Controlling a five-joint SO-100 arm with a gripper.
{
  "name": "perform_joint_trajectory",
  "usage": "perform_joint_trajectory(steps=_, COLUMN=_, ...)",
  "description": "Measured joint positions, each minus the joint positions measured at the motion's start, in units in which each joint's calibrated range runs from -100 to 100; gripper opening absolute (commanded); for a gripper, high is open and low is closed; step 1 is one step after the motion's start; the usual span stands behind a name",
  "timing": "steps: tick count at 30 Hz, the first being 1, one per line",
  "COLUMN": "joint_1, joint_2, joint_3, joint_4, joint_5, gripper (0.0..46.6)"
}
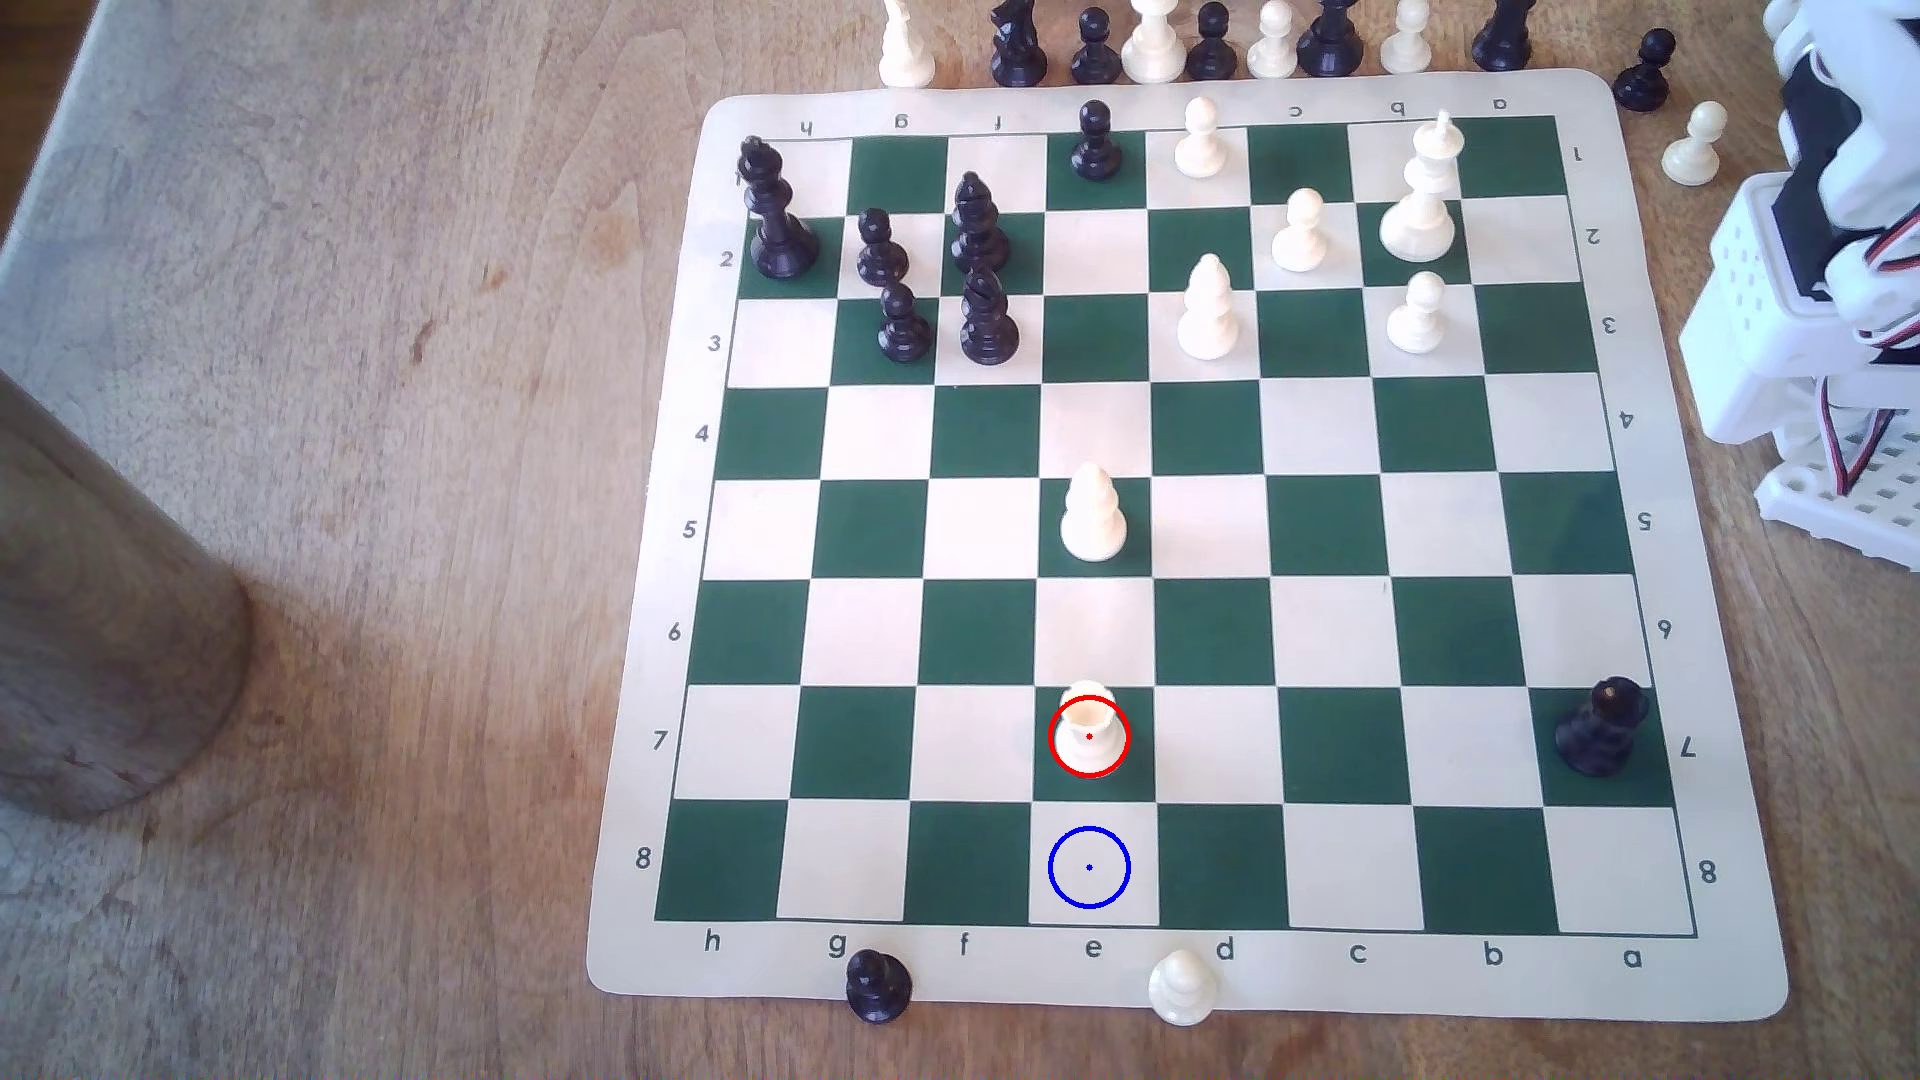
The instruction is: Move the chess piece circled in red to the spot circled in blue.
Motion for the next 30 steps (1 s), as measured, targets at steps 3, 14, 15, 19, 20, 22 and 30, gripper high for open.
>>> perform_joint_trajectory(steps=3, joint_1=2.3, joint_2=0.1, joint_3=-5.8, joint_4=19.2, joint_5=-0.1, gripper=5.6)
perform_joint_trajectory(steps=14, joint_1=6.3, joint_2=0.8, joint_3=-15.5, joint_4=70.9, joint_5=-1.8, gripper=6.6)
perform_joint_trajectory(steps=15, joint_1=5.8, joint_2=1.8, joint_3=-16.5, joint_4=74.3, joint_5=-1.5, gripper=7.0)
perform_joint_trajectory(steps=19, joint_1=2.2, joint_2=8.3, joint_3=-22.8, joint_4=88.4, joint_5=-0.4, gripper=7.7)
perform_joint_trajectory(steps=20, joint_1=0.9, joint_2=10.2, joint_3=-24.6, joint_4=91.4, joint_5=-0.2, gripper=8.5)
perform_joint_trajectory(steps=22, joint_1=-3.6, joint_2=15.6, joint_3=-29.6, joint_4=99.0, joint_5=-0.2, gripper=9.3)
perform_joint_trajectory(steps=30, joint_1=-15.2, joint_2=27.1, joint_3=-33.3, joint_4=103.3, joint_5=-1.8, gripper=16.1)
